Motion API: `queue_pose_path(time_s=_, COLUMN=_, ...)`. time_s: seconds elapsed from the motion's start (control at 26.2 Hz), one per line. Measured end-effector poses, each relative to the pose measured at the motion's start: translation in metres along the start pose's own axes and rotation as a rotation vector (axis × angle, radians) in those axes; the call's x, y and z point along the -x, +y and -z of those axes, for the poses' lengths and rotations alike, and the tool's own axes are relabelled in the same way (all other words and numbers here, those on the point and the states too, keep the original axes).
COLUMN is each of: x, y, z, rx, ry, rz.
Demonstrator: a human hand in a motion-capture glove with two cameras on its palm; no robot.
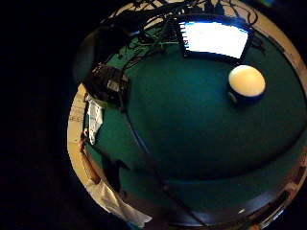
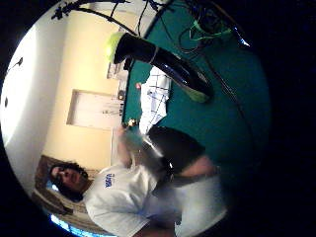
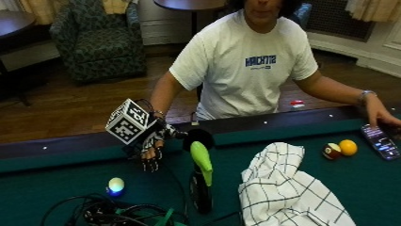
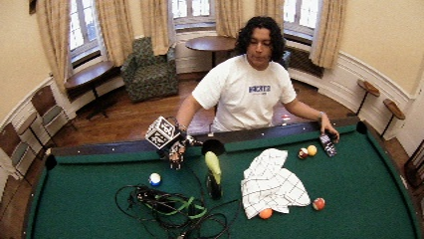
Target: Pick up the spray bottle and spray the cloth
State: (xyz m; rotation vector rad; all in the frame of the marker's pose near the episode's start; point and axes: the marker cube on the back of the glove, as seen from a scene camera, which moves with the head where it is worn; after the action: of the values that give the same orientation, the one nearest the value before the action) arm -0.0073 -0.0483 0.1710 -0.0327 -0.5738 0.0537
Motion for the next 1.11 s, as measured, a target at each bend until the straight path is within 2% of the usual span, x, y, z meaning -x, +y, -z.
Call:
queue_pose_path(time_s=0.65, x=0.024, y=-0.042, z=-0.041, rx=0.026, ry=-0.178, rz=0.032)
queue_pose_path(time_s=1.11, x=0.027, y=-0.058, z=-0.040, rx=-0.174, ry=-0.291, rz=0.039)
